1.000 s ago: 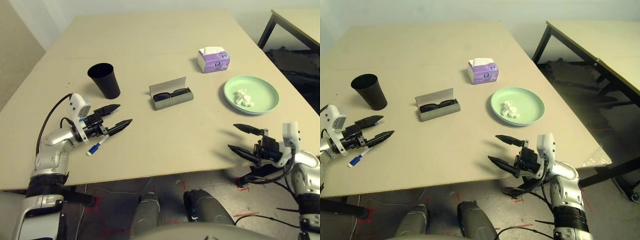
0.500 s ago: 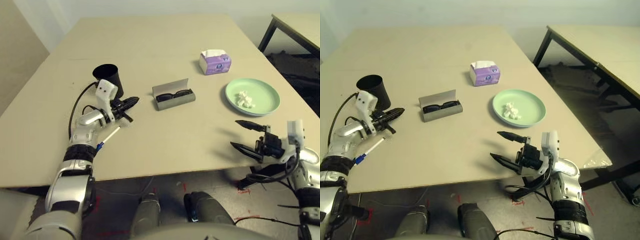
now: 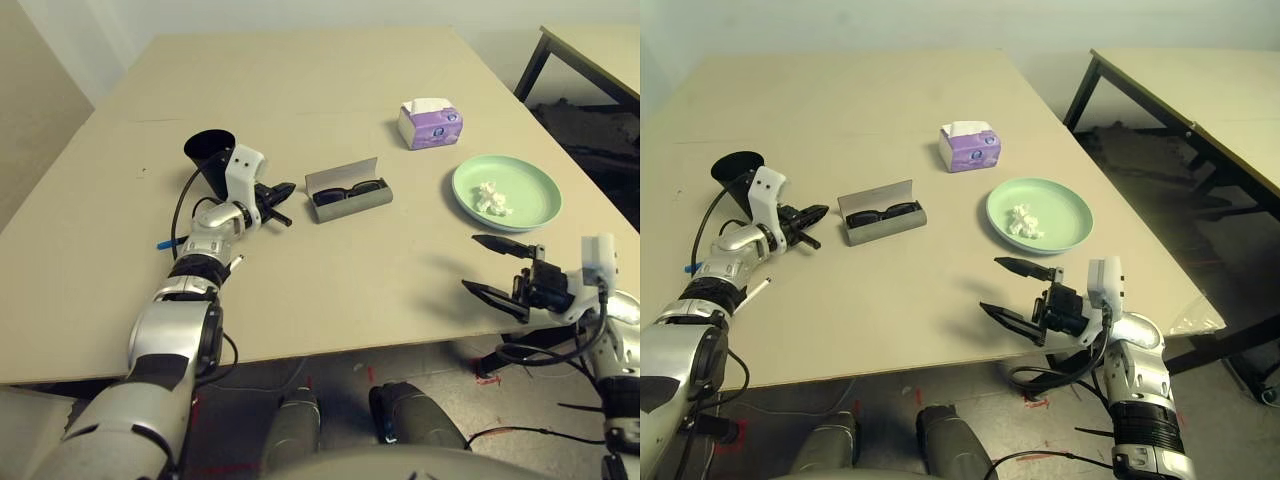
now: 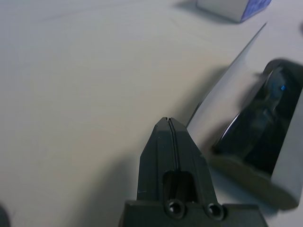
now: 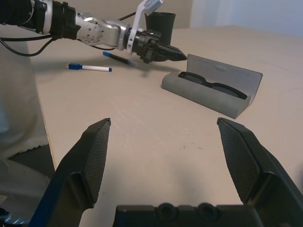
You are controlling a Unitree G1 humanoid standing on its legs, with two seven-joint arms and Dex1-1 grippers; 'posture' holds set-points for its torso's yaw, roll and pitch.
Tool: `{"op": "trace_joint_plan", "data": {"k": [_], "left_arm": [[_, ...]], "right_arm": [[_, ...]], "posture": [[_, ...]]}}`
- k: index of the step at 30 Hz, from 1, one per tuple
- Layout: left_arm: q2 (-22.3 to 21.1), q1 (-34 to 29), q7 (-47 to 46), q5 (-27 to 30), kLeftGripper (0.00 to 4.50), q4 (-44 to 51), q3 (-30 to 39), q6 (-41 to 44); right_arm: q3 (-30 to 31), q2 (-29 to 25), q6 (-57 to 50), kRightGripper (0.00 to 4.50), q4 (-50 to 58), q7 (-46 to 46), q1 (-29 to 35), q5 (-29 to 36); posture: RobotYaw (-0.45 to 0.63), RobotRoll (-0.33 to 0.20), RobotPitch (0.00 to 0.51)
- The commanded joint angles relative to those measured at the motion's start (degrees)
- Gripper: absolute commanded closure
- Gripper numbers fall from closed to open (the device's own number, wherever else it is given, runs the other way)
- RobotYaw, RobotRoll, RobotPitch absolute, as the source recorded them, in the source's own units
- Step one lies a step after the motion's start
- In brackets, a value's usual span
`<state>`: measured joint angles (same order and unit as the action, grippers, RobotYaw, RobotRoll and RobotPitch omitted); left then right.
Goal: Organize and tidy the items on the table.
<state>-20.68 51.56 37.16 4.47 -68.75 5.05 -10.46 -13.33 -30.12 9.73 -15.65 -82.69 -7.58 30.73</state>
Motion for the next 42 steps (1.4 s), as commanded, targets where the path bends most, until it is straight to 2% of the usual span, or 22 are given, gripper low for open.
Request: {"op": "trace_joint_plan", "data": {"k": [1, 8, 18, 24, 30, 34, 36, 39, 41, 42], "left_arm": [[1.0, 1.1, -1.6, -1.0, 4.48, -2.1, 0.2, -0.4], [1.9, 1.4, 1.1, -2.2, 4.48, -2.7, -1.0, -1.3], [-0.6, -1.1, 12.2, -11.4, 4.48, -1.1, -10.6, -11.2], [-1.9, -1.9, 16.9, -15.1, 4.48, -0.8, -15.0, -15.9], [-2.1, -2.5, 18.9, -16.1, 4.48, -0.6, -16.3, -17.9], [-1.3, -2.1, 22.9, -10.1, 4.48, 1.4, -11.7, -16.2], [-1.7, -2.1, 27.0, -4.5, 4.48, 4.6, -7.8, -11.7], [-4.0, -4.0, 32.8, 1.8, 4.48, 11.7, -4.3, -1.8], [-6.5, -7.1, 35.4, 5.3, 4.48, 19.8, -3.1, 8.2], [-8.5, -9.5, 36.1, 6.6, 4.31, 25.1, -3.0, 13.8]], "right_arm": [[0.7, -0.6, -0.6, 0.00, 1.7, 0.1, 1.4, 0.4], [1.0, -0.6, -1.6, 0.00, 3.7, 1.2, 2.5, 0.8], [1.3, -0.7, -2.2, 0.00, 3.9, 1.1, 2.6, 0.7], [1.5, -0.7, -2.3, 0.00, 3.9, 1.1, 2.6, 0.7], [1.5, -0.7, -2.3, 0.00, 3.9, 1.0, 2.8, 0.7], [1.9, -0.7, -2.1, 0.00, 4.3, 0.5, 3.0, 0.6], [2.4, -0.8, -1.9, 0.00, 4.5, -0.1, 3.2, 0.4], [3.3, -1.0, -1.4, 0.00, 4.8, -1.3, 3.3, -0.1], [3.9, -1.1, -1.4, 0.00, 5.3, -1.9, 3.5, -0.1], [4.5, -1.1, -1.5, 0.00, 6.0, -2.0, 3.6, 0.0]], "posture": [[-0.16, 0.000, 0.080], [-0.17, 0.000, 0.079], [-0.16, 0.000, 0.084], [-0.16, 0.000, 0.083], [-0.16, 0.000, 0.083], [-0.16, 0.000, 0.085], [-0.15, 0.000, 0.087], [-0.15, 0.000, 0.088], [-0.15, 0.000, 0.089], [-0.14, 0.000, 0.089]]}}
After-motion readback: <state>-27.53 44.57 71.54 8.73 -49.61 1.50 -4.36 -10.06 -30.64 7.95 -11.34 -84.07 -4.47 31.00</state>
